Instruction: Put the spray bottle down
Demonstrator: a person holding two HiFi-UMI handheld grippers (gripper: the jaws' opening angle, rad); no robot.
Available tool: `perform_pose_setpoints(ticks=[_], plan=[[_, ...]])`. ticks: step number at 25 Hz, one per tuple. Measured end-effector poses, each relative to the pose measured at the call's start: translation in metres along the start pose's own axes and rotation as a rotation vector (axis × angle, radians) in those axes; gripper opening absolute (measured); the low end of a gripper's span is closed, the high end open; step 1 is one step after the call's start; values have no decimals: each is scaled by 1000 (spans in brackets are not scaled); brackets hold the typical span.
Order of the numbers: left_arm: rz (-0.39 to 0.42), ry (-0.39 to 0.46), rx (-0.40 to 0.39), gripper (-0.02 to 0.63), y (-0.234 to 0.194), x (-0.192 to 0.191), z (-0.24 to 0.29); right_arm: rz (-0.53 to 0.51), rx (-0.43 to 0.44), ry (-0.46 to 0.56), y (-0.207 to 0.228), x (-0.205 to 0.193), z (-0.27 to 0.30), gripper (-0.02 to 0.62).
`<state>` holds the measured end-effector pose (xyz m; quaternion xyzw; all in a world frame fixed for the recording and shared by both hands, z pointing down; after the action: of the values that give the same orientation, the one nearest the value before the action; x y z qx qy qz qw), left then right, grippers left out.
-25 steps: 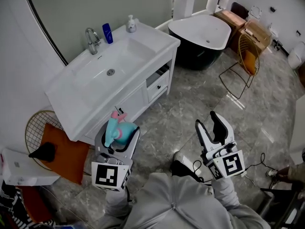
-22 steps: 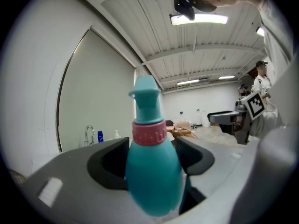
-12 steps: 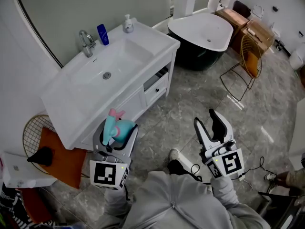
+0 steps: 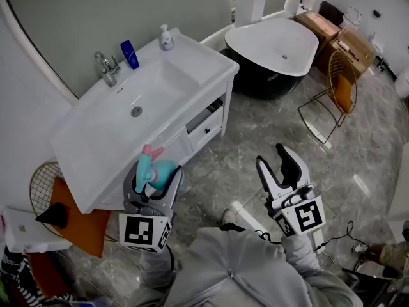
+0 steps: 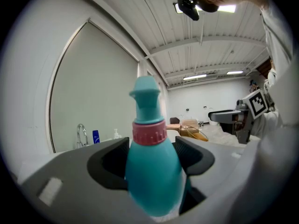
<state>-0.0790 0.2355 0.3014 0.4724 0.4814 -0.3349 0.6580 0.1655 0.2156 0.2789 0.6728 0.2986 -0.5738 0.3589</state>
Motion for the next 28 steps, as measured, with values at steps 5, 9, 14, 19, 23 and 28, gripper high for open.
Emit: perform_pose_setpoints(ticks=[5, 9, 14, 19, 23, 28], plan=[[-7, -9, 23, 362, 9, 5, 36, 9, 25, -7, 38, 1, 17, 215], [-14, -13, 34, 362, 9, 6, 62, 13, 41, -5, 60, 1, 31, 215], [-14, -27, 39, 362, 6, 8, 88, 26, 49, -7, 78, 2, 47, 215], [-2, -33, 29, 362, -5, 8, 116, 41, 42, -4, 92, -2, 70, 215], [3, -33, 19, 362, -21, 4, 143, 38, 30, -1, 102, -4, 97, 216], [13, -26, 2, 362, -51, -1, 181, 40, 12, 0, 113, -7, 140, 216]])
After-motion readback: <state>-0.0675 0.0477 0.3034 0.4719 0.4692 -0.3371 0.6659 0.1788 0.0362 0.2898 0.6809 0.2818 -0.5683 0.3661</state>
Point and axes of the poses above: the fingertips, and each gripper's own axes: z forward along the fingers, y to its right, x out of its top, the point moved 1 cm from there along -z, backward along the fingers, and after that the axes turned 10 degrees about z, right-handed, at the moved point
